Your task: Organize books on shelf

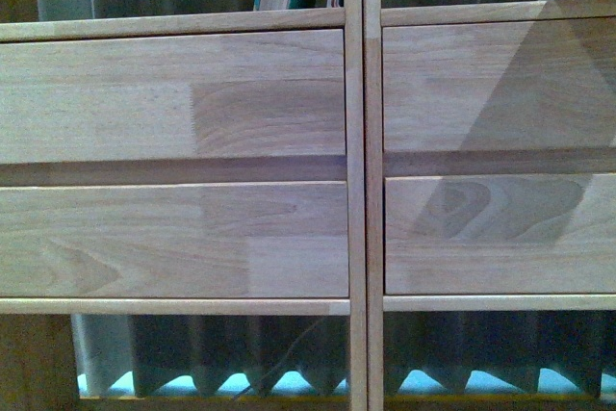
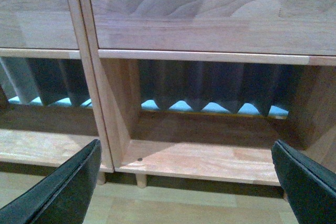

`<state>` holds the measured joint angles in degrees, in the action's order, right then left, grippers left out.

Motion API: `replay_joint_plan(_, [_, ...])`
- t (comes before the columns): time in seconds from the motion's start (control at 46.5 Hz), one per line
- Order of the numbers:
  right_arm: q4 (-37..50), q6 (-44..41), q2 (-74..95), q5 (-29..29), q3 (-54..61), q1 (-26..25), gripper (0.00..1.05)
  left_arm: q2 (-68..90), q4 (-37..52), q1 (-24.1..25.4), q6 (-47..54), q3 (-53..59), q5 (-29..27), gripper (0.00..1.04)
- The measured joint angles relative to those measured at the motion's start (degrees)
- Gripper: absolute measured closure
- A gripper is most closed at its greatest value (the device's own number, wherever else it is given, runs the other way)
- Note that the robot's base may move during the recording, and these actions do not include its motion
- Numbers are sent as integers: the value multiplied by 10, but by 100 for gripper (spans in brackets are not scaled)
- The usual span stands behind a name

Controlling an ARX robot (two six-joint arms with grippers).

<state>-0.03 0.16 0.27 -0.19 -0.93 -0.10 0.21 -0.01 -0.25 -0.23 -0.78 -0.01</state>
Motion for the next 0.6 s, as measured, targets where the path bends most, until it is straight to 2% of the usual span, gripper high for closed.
replay_joint_plan(0.602, [0, 0, 0, 2, 0, 0, 7, 0, 0, 0, 0, 0, 0, 7])
